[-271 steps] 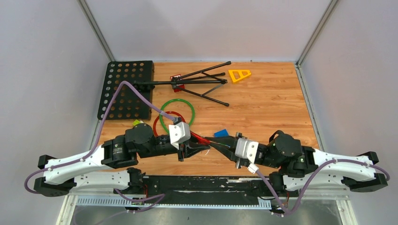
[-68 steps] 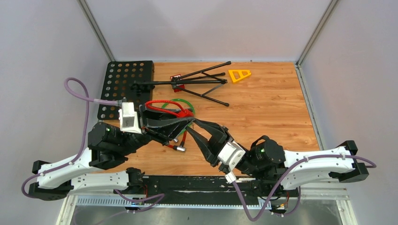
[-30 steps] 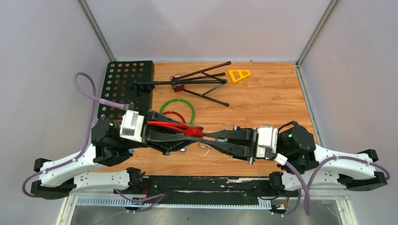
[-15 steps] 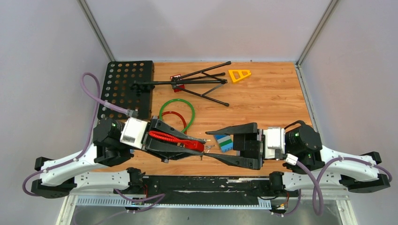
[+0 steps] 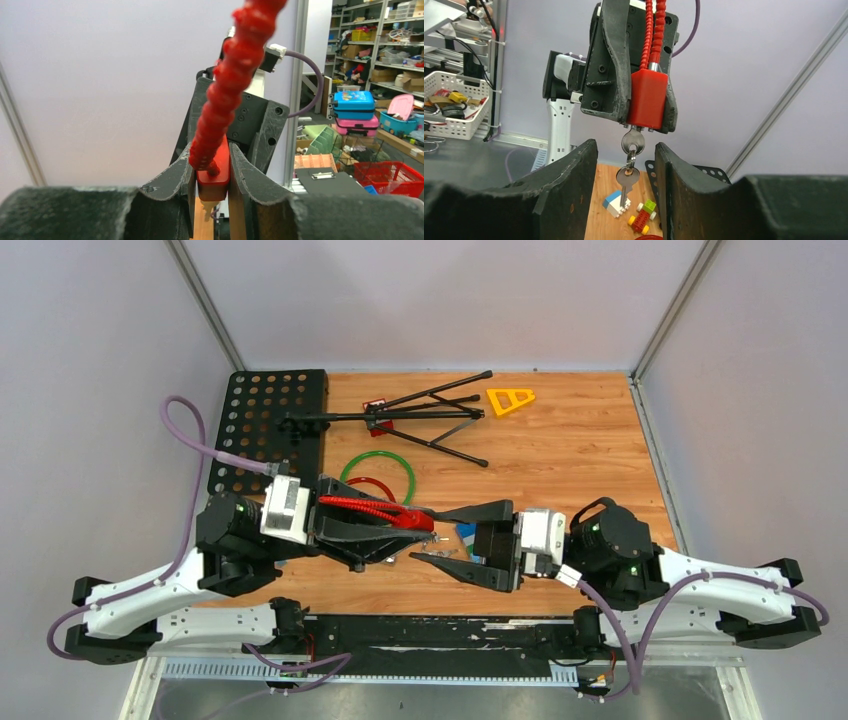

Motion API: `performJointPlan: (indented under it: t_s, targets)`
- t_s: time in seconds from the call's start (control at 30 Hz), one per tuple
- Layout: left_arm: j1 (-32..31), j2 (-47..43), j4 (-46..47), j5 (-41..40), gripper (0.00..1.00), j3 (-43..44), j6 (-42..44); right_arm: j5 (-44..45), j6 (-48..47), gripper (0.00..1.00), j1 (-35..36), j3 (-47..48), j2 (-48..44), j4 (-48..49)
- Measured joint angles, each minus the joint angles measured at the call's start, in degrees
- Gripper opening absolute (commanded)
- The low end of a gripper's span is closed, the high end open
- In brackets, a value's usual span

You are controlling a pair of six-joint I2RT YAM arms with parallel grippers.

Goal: Lock with the key
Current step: Lock the lock.

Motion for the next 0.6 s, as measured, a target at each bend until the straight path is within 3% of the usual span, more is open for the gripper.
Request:
performJointPlan:
  t_s: [0.4,0.47,0.6]
  targets:
    - [0.0,0.2,-0.9,-2.7,0.0,-0.5,0.8,4.5,-1.7,0.44,0.0,0.1,1.3,1.8]
    - [0.0,0.2,-0.9,-2.8,0.0,-0.7,1.0,5.3,-1.9,0.39,0.0,0.1,1.0,1.9]
    - [0.0,0.2,-0.7,-3.2,0.0,-0.7,1.7,5.8,-2.2,0.17,0.1,0.0,0.5,1.5]
